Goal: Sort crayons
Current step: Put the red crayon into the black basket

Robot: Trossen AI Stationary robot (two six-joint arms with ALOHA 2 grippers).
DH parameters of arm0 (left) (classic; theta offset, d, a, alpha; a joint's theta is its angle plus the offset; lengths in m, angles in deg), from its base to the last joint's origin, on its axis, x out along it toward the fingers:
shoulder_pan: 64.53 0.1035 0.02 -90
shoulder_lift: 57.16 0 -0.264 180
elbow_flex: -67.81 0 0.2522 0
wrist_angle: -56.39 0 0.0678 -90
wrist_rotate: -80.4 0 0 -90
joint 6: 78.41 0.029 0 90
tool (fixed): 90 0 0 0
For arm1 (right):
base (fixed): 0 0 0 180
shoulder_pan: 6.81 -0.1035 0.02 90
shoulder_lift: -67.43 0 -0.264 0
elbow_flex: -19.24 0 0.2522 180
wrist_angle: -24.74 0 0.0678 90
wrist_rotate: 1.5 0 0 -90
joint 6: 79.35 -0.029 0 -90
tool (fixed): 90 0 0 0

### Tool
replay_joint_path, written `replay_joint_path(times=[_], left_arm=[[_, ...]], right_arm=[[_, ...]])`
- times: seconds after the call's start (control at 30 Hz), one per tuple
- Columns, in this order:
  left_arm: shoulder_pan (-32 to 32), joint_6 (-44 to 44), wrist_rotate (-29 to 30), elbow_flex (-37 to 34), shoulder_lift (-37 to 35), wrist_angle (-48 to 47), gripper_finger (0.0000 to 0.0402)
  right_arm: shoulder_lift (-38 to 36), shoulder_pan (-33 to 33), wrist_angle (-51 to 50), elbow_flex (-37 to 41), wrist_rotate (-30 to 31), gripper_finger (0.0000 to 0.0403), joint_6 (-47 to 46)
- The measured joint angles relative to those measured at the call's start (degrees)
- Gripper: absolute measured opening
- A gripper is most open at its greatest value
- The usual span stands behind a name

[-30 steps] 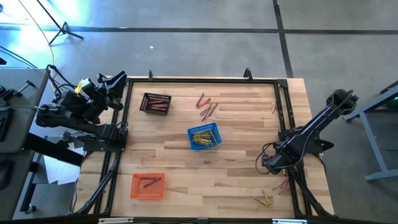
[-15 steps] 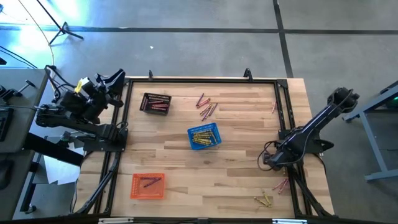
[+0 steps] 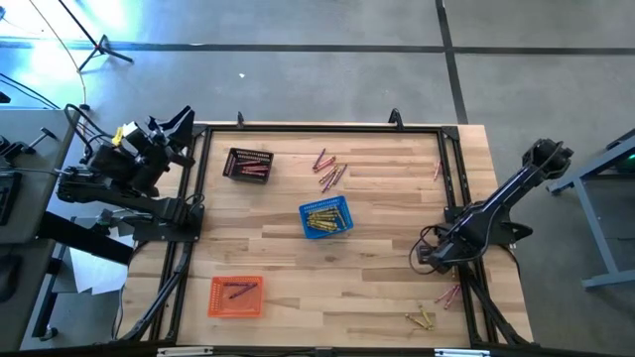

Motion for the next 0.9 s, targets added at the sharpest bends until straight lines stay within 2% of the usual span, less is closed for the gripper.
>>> replay_joint_path(times=[0.2,0.5,0.63,0.73,0.9], left_arm=[[0.0,0.8,0.0,0.0,0.0,0.5,0.0090],[0.0,0.5,0.0,0.0,0.0,0.5,0.0090],[0.0,0.1,0.0,0.0,0.0,0.5,0.0090],[0.0,-0.9,0.0,0.0,0.0,0.4,0.0090],[0.0,-3.5,-0.6,0.0,0.0,-0.3,0.0090]], right_arm=[[0.0,0.0,2.9,0.0,2.5,0.0063,2.7],[0.1,0.1,5.2,0.1,4.1,0.0013,1.1],[0.3,0.2,10.4,0.2,6.4,0.0007,1.5],[0.3,0.2,15.4,0.2,13.0,0.0006,3.8],[0.2,1.9,24.3,-0.1,30.3,0.0004,13.8]])
